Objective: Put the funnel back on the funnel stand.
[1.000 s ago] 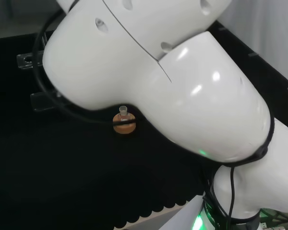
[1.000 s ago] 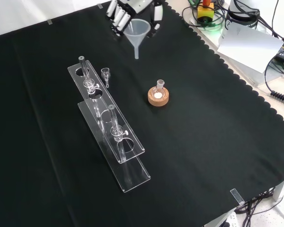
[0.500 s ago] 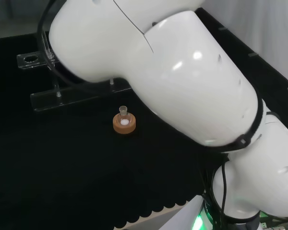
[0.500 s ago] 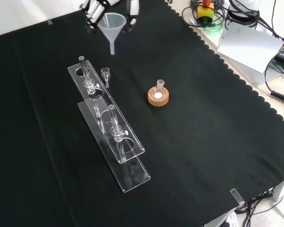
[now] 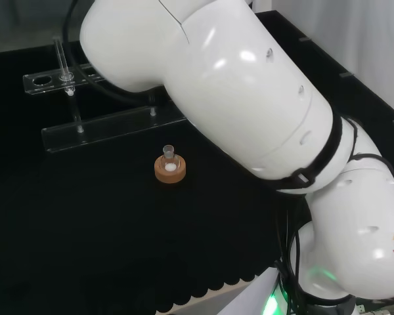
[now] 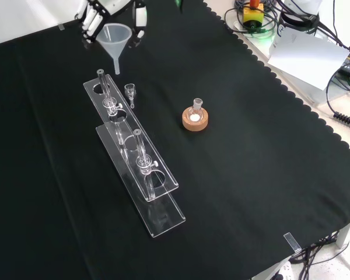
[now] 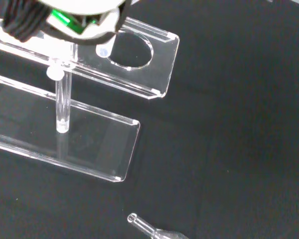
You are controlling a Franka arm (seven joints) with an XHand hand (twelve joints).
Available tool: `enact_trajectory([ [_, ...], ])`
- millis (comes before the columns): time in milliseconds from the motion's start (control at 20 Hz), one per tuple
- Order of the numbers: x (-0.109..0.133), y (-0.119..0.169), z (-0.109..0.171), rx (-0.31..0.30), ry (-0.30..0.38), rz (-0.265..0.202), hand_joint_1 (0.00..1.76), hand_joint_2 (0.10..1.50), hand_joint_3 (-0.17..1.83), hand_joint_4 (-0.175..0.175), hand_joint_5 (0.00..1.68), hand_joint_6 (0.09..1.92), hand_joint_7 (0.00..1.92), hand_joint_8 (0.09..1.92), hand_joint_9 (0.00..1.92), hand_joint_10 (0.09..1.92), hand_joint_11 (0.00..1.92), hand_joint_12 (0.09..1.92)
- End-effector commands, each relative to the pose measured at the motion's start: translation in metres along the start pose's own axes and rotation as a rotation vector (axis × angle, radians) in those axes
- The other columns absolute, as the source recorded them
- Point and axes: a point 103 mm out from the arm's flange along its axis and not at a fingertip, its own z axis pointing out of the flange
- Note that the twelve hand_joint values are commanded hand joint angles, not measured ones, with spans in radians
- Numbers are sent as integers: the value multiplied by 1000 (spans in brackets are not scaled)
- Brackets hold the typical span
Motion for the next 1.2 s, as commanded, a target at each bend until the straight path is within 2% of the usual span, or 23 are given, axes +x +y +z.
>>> enact_trajectory([
  [50,0,32,19,23,16,-19,951,650,670,2,714,727,535,662,962,436,644,1260],
  [600,0,47,29,-21,20,-13,954,652,672,2,717,732,536,662,964,437,654,1253],
  [1200,10,55,41,37,-21,-18,954,650,673,-1,704,731,517,658,947,431,640,1243],
])
